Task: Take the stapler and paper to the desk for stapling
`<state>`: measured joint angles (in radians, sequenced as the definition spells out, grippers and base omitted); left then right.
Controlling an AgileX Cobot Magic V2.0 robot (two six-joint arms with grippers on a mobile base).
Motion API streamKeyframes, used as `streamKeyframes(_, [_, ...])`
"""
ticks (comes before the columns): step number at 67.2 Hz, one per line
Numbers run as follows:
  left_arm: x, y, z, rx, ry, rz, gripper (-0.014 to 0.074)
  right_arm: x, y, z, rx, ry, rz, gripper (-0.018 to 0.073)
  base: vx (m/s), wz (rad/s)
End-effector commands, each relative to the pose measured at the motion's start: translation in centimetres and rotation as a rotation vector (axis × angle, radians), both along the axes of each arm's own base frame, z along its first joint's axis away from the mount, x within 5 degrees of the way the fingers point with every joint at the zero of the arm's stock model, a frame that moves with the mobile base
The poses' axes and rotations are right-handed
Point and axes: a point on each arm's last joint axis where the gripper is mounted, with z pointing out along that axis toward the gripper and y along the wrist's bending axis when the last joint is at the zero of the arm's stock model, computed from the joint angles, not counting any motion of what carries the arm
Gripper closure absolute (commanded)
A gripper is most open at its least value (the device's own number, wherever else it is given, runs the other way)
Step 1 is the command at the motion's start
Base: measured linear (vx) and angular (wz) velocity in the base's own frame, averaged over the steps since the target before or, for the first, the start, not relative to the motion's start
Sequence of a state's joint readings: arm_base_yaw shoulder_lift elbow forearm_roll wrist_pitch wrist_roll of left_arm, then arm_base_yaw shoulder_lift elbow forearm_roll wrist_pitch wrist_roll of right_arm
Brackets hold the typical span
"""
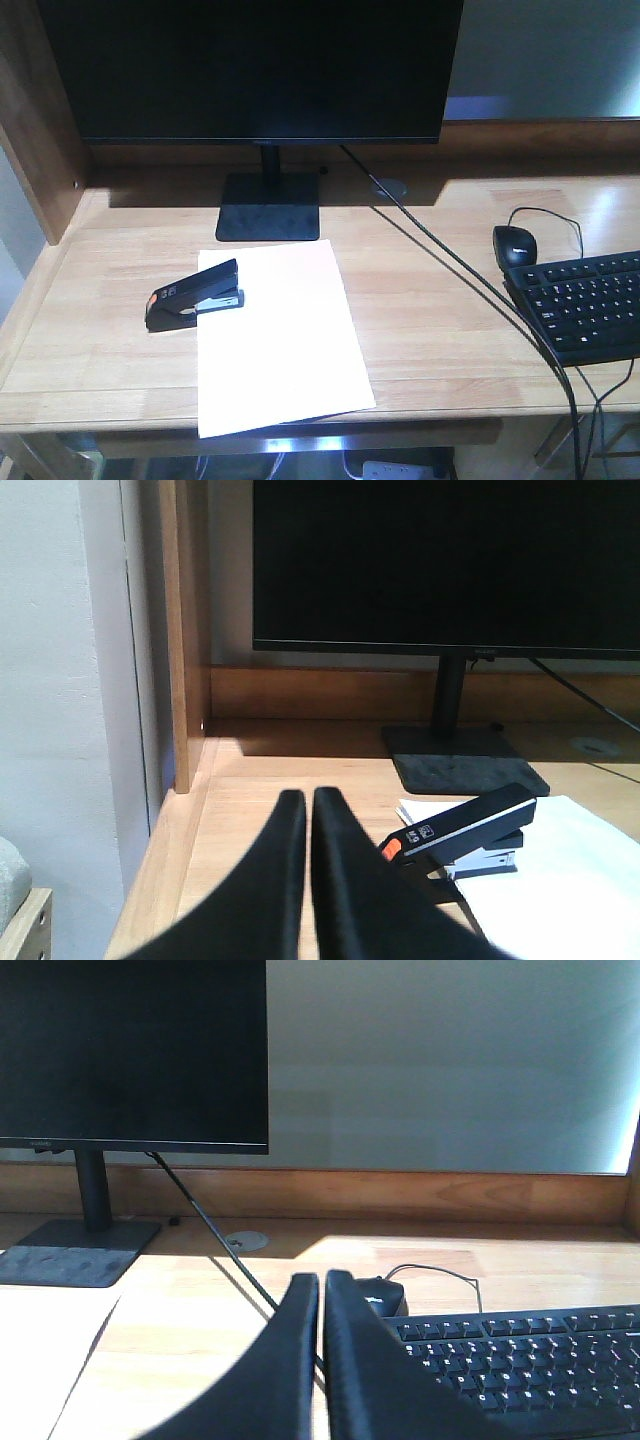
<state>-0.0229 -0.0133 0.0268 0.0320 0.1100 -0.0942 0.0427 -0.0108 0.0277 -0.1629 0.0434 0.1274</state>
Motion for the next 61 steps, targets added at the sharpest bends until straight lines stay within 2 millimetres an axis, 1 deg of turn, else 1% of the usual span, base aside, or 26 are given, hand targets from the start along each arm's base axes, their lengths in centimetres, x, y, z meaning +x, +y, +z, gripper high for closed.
streamKeyframes(1, [0.01, -0.02, -0.22, -0.013, -0.057, -0.001, 0.0603, -0.15, 0.07, 0.61, -0.005, -0.082, 0.005, 0.0568, 0.0, 0.0])
streamKeyframes(61, [0.01, -0.02, -0.22, -0.013, -0.057, -0.001, 0.0603, -0.15, 0.07, 0.61, -0.005, -0.082, 0.005, 0.0568, 0.0, 0.0])
